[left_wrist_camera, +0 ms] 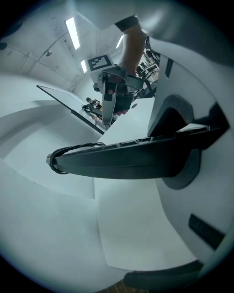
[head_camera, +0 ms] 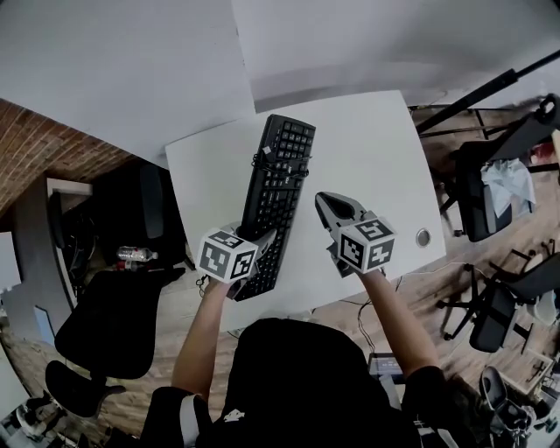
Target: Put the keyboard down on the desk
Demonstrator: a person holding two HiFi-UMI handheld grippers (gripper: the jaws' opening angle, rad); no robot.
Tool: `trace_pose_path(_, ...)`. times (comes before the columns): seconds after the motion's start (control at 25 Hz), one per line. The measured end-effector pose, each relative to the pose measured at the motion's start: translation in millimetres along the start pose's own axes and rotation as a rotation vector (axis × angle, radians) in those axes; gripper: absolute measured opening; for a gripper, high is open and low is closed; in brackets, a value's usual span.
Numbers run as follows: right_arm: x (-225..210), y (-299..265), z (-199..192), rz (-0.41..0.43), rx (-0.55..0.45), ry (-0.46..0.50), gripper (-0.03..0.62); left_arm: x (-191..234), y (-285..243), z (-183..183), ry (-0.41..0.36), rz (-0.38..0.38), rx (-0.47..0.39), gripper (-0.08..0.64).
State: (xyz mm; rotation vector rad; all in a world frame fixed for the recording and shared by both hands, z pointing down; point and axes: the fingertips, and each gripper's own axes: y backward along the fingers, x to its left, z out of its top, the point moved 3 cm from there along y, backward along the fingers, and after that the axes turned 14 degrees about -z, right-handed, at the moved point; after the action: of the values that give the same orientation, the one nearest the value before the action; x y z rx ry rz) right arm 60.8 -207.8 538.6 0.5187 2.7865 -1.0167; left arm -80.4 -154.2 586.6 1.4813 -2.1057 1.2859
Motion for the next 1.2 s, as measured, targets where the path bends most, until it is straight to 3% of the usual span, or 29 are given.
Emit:
trace_pose_path(0.32, 0.5, -13.7, -15.2, -0.009, 0.041, -0.006, 0.040, 10.2, -15.6, -15.8, 0.058, -0.073, 0.115, 0.095)
trace_pose_path(0.76, 2.0, -23.3, -36.3, -0.018, 0.102, 0.023, 0.040, 26.7, -27.2, -37.1, 0.122, -0.107, 0.292, 0.097)
trace_pose_path(1.2, 8.6, -28.9, -53.4, 0.009, 0.160, 0.100, 0.040, 24.9, -36.1, -38.9, 0.104, -0.203, 0.347, 0.098)
